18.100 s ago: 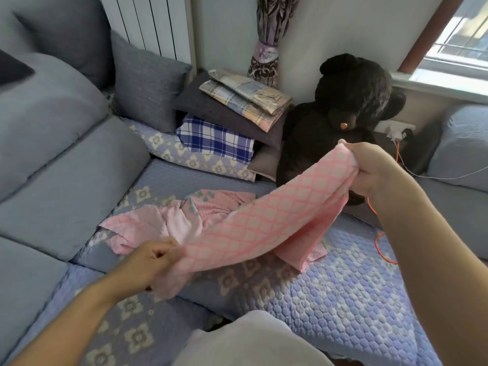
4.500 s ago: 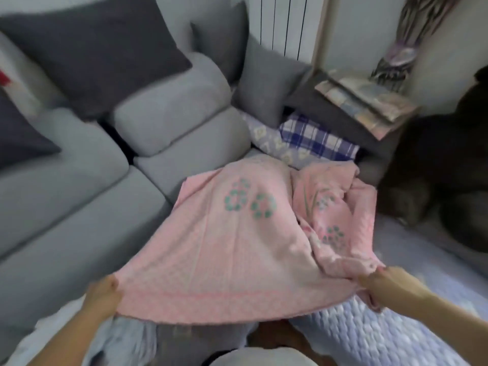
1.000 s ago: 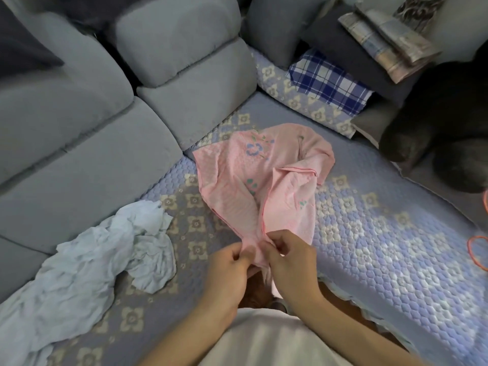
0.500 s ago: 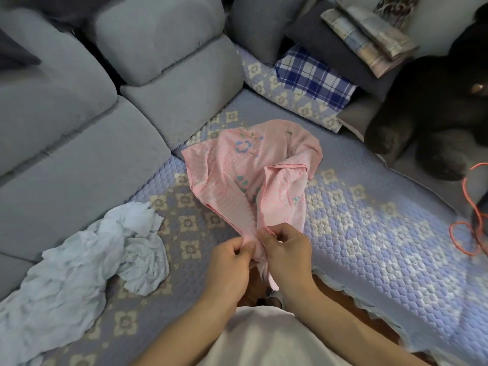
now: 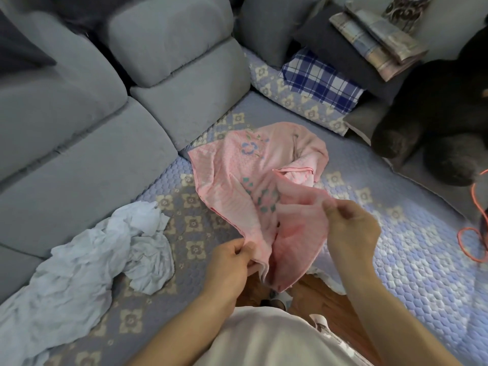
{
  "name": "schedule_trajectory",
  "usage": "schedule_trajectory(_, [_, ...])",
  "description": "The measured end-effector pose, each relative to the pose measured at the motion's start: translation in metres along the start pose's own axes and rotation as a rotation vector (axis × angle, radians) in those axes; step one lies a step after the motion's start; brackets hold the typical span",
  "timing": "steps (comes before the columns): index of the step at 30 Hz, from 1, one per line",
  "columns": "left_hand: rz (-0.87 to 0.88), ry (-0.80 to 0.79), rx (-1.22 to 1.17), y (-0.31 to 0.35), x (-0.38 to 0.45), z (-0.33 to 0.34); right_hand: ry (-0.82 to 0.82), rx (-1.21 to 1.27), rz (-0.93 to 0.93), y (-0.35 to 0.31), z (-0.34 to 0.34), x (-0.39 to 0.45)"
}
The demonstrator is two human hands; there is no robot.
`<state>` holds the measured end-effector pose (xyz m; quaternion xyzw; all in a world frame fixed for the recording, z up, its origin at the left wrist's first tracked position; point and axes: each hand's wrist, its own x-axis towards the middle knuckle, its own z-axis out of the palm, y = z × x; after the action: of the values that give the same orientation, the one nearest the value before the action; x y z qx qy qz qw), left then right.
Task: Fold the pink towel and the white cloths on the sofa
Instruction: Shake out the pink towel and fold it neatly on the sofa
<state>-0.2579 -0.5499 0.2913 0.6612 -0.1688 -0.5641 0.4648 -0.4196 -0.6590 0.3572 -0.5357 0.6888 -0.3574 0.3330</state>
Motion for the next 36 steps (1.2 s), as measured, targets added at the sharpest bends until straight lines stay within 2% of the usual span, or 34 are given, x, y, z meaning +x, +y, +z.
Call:
schedule_trajectory(2, [-0.02,-0.011,-0.004,0.003,0.0,0.003,-0.086,-0.052,-0.075,-0.005,0.015,-0.017])
schedule_trajectory(6, [-0.066,-0.027,-0.118,0.018,-0.006,0.012,-0.25,-0.346,-0.588,0.017,0.05,-0.067])
schedule_trajectory(8, [-0.11,-0.043,-0.202,0.022,-0.009,0.013,-0.319,-0.323,-0.623,0.03,0.057,-0.068])
schedule_trajectory(14, [-0.179,-0.076,-0.353,0.025,-0.009,0.012,-0.343,-0.262,-0.573,0.039,0.055,-0.072])
schedule_trajectory(19, [-0.273,-0.026,-0.352,0.029,-0.004,0.017,-0.281,-0.267,-0.617,0.045,0.055,-0.07])
schedule_trajectory(21, [-0.259,0.017,-0.31,0.032,-0.003,0.023,-0.323,-0.313,-0.724,0.043,0.053,-0.072])
schedule_trajectory(24, [-0.221,0.157,-0.191,0.039,0.006,0.029,-0.523,-0.326,-0.991,0.037,0.048,-0.074])
schedule_trajectory(25, [-0.207,0.172,-0.159,0.044,0.01,0.031,-0.579,-0.283,-1.02,0.037,0.045,-0.071])
schedule_trajectory(26, [-0.194,0.157,-0.152,0.049,0.015,0.032,-0.605,-0.199,-0.943,0.039,0.039,-0.065])
schedule_trajectory(27, [-0.184,0.122,-0.16,0.056,0.02,0.034,-0.566,-0.082,-0.751,0.042,0.031,-0.057])
schedule_trajectory(29, [-0.162,0.054,-0.174,0.072,0.029,0.04,-0.259,0.038,-0.275,0.055,0.014,-0.036])
schedule_trajectory(30, [-0.148,0.028,-0.188,0.082,0.031,0.044,-0.129,-0.015,-0.076,0.071,0.008,-0.023])
schedule_trajectory(31, [-0.131,0.011,-0.207,0.093,0.033,0.049,-0.107,-0.113,0.084,0.095,0.004,-0.012])
schedule_trajectory(34, [-0.114,-0.04,-0.285,0.129,0.034,0.068,-0.388,-0.391,0.28,0.164,0.005,-0.003])
schedule_trajectory(36, [-0.14,-0.061,-0.319,0.149,0.035,0.081,-0.54,-0.375,0.426,0.202,0.018,-0.014])
